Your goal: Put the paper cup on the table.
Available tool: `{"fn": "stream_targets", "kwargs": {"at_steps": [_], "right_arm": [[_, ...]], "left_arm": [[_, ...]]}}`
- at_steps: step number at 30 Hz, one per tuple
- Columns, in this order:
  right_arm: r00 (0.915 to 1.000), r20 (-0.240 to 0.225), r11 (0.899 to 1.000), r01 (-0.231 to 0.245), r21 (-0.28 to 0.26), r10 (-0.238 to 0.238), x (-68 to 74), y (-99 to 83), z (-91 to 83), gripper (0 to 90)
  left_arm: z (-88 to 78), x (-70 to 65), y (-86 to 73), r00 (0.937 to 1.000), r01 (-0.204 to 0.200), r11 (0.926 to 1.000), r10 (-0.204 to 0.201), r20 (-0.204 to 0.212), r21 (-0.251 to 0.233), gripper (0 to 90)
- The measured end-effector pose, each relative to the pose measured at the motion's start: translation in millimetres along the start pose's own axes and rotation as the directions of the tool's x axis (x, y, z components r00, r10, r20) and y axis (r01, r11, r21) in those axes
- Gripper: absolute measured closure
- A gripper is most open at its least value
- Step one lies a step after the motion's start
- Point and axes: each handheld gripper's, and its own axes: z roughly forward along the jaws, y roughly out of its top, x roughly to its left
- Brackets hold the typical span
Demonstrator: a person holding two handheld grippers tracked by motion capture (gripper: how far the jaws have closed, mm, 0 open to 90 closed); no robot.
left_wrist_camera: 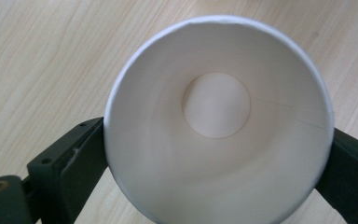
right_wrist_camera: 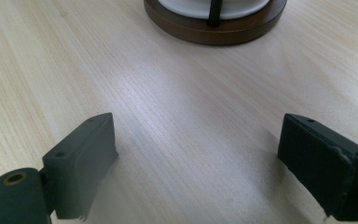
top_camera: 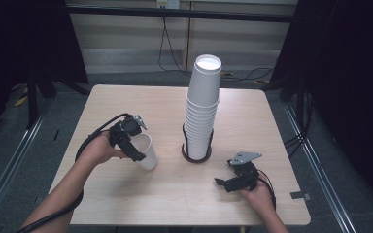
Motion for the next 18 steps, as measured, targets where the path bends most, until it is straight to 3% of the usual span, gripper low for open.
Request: {"fn": "stream_targets", "kwargs": {"at_steps": [7, 18], "right_arm": [[1.0, 0.0, 1.0, -0.001, 0.0, 0.001, 0.1, -0.1, -0.1, 10.9], [1.0, 0.001, 1.0, -0.002, 0.0, 0.002, 0.2, -0.1, -0.1, 10.9]], "left_arm": [[1.8, 1.1, -0.2, 0.9998, 0.011, 0.9997, -0.011, 0.015, -0.021, 0.0], [2.7, 0.9, -3.8, 0.9996, 0.022, 0.9989, -0.021, 0.021, -0.041, 0.0]]}}
